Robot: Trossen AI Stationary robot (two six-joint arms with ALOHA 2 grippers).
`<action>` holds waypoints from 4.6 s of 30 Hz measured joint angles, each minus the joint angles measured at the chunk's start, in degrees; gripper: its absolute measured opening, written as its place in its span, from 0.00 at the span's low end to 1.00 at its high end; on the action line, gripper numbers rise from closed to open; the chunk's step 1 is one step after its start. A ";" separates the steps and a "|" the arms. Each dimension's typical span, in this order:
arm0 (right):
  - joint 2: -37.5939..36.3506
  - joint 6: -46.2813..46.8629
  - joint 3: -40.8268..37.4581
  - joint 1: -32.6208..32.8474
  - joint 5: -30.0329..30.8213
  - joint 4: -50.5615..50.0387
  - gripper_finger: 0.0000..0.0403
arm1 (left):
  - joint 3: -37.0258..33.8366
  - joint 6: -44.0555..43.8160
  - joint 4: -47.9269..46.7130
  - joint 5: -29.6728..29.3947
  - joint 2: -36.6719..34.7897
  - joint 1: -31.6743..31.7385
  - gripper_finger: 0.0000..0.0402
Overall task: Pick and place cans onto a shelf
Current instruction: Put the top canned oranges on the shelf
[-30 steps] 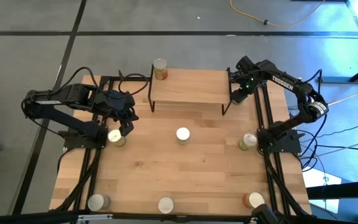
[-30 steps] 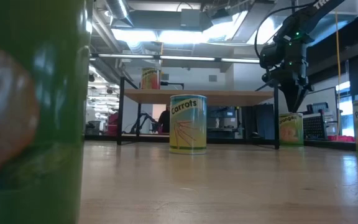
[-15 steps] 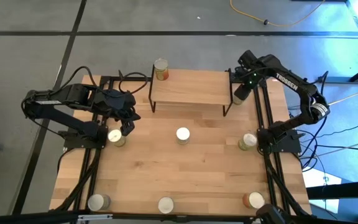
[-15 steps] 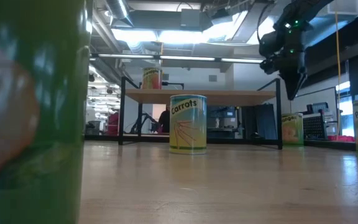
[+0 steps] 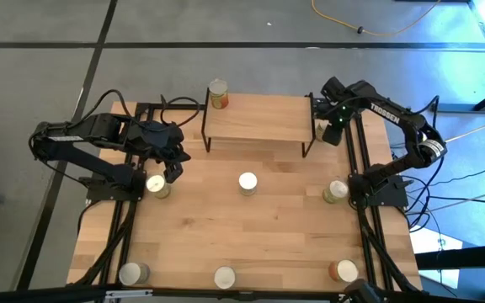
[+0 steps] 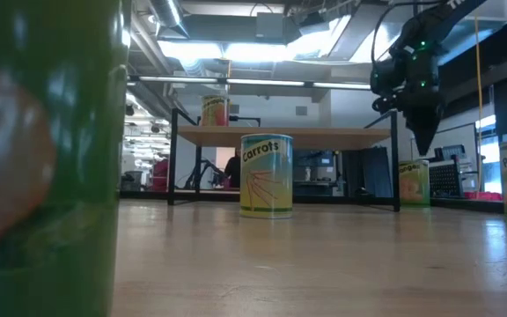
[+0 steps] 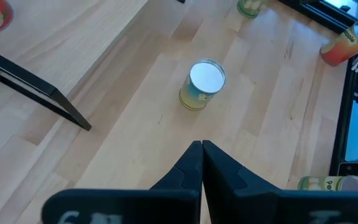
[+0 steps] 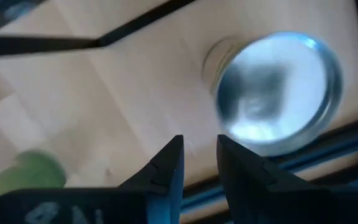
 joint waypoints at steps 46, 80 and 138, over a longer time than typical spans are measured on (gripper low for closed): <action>3.65 0.04 -0.52 -0.26 5.59 8.39 0.01 | 0.00 -1.14 -0.02 -0.04 0.00 0.00 0.00; -11.95 8.00 19.60 5.27 14.04 -14.01 0.00 | 0.00 -0.85 -0.07 0.81 -0.02 0.00 0.00; 15.82 6.39 44.25 37.38 20.63 -13.15 0.18 | 0.00 2.14 -0.09 2.21 -0.02 -0.02 0.00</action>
